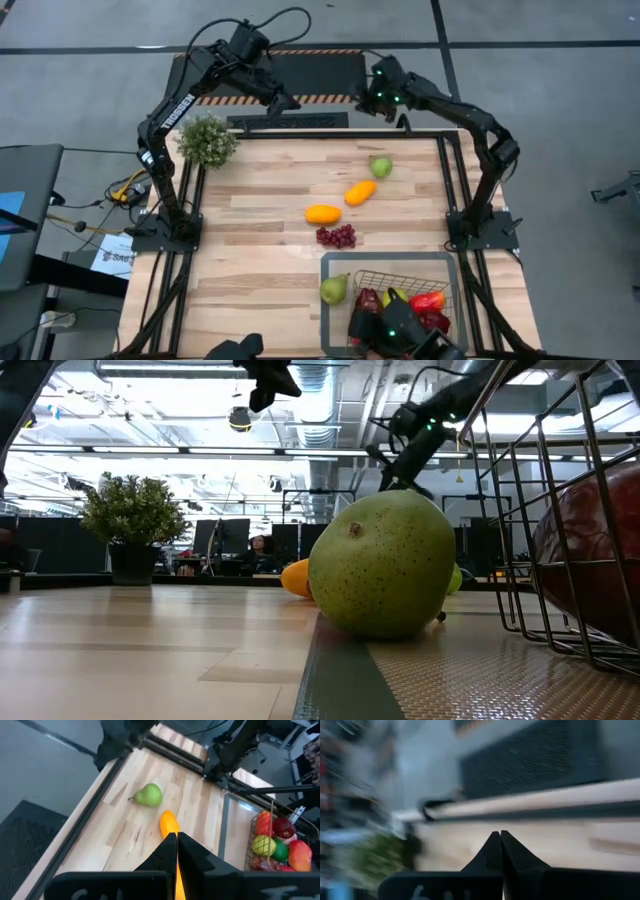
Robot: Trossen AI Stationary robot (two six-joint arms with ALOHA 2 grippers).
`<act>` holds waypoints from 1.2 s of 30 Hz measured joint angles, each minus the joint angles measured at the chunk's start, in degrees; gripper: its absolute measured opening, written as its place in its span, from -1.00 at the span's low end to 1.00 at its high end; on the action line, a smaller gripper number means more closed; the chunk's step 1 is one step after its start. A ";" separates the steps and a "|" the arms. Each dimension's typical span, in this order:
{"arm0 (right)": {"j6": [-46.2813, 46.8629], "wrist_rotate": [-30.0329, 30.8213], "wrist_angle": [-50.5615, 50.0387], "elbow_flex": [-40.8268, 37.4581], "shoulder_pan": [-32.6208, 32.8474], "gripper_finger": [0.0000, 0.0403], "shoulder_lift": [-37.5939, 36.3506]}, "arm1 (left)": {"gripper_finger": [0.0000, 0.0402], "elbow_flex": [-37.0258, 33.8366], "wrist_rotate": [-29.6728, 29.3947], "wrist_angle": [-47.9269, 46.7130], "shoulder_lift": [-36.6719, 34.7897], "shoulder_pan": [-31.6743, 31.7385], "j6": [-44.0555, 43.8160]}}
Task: Build produce basket
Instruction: Put the top pear into the wire basket
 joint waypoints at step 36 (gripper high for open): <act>-61.55 28.55 -48.53 8.43 -13.06 -1.00 3.16 | -1.00 -4.78 -2.74 -0.34 -0.22 0.31 0.89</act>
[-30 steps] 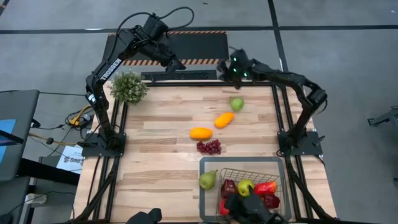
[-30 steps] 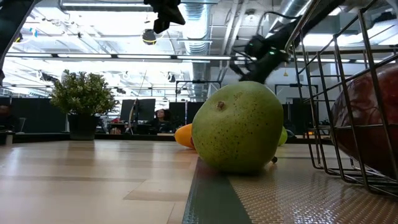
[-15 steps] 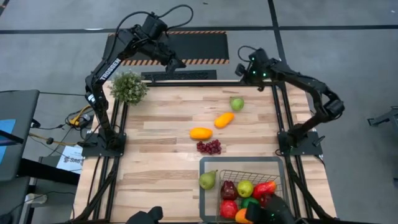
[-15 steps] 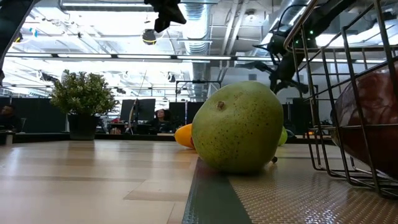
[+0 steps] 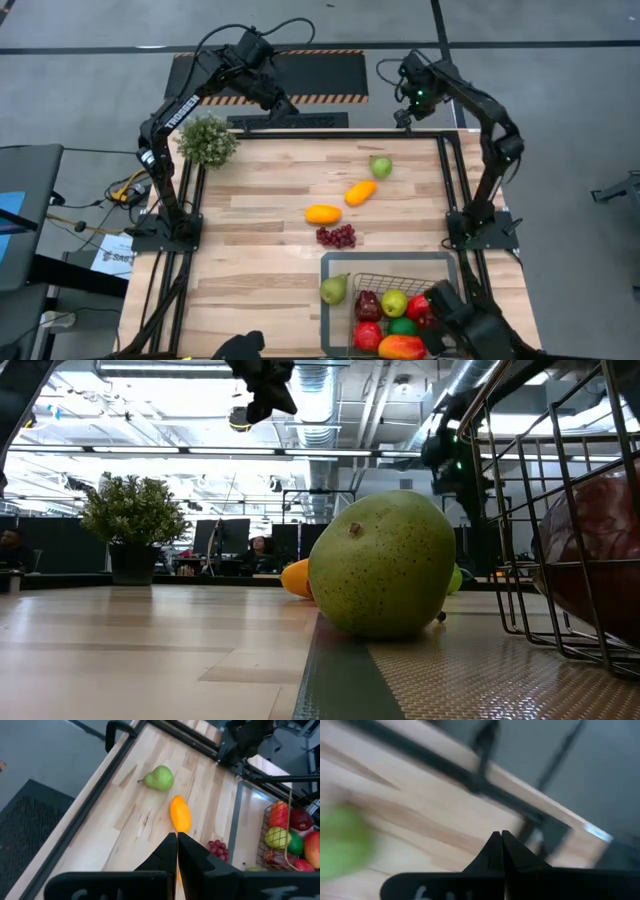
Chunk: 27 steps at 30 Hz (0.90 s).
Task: Build produce basket
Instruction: Put the top pear into the wire basket
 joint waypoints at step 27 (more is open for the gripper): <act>-13.75 25.85 -14.63 1.29 12.73 -1.00 16.21 | -1.00 -0.81 -3.48 -2.21 0.00 -0.76 -1.30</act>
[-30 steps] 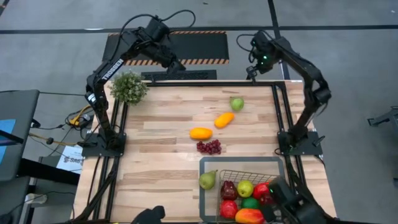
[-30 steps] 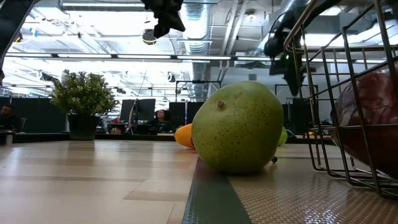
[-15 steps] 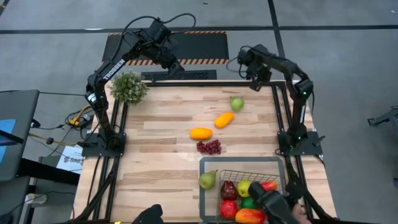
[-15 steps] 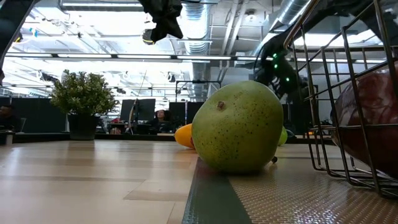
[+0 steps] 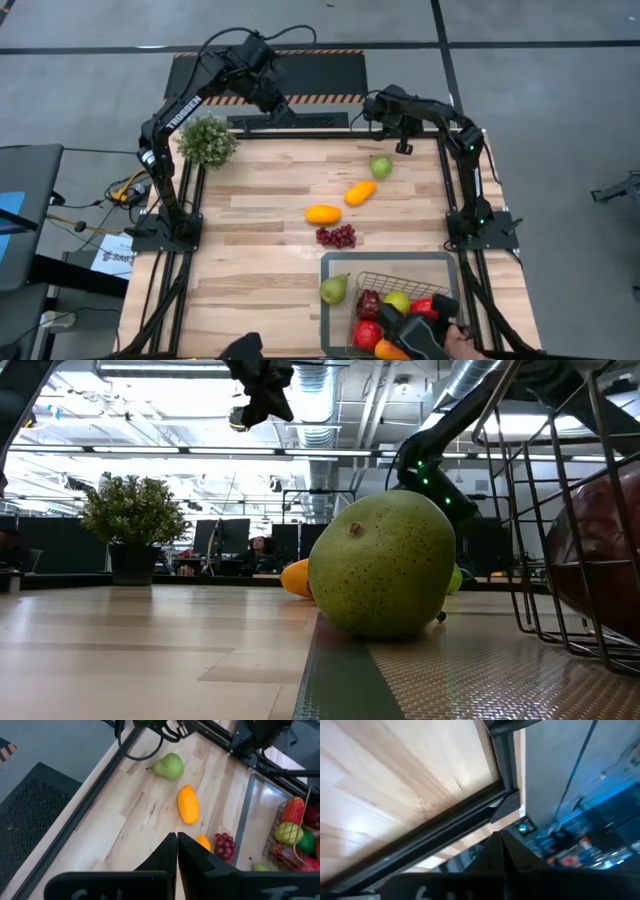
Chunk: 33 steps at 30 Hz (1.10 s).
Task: Build produce basket
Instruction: Put the top pear into the wire basket
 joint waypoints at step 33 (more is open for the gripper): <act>85.23 -63.02 105.45 -54.09 -2.11 -1.00 -41.21 | -1.00 0.00 0.20 1.79 0.00 -0.63 1.96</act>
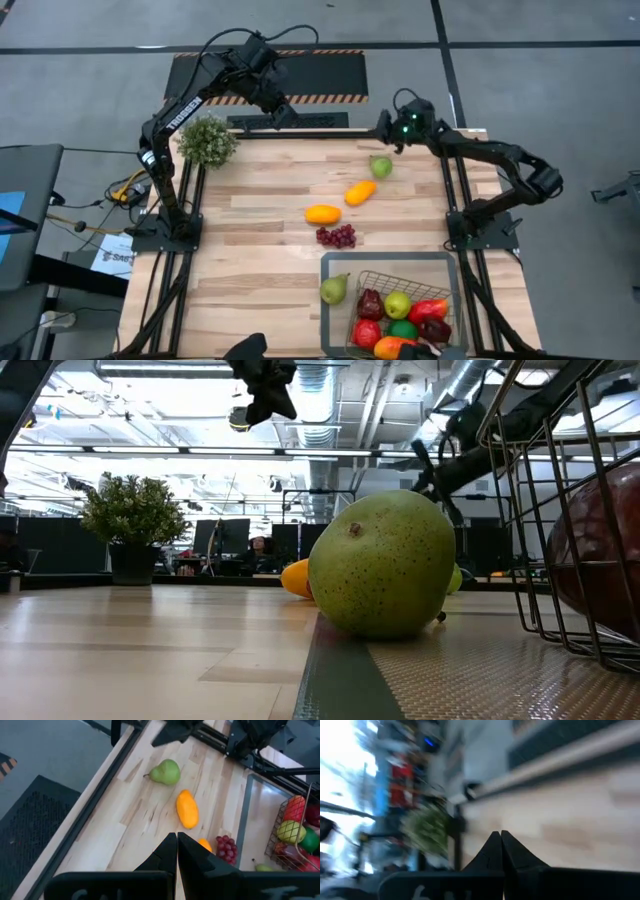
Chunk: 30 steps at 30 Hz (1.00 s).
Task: Build produce basket
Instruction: Put the top pear into the wire basket
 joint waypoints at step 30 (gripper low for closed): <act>7.27 42.95 25.21 -13.19 18.07 -1.00 -5.85 | -1.00 -8.58 6.58 7.26 0.04 -0.75 -1.07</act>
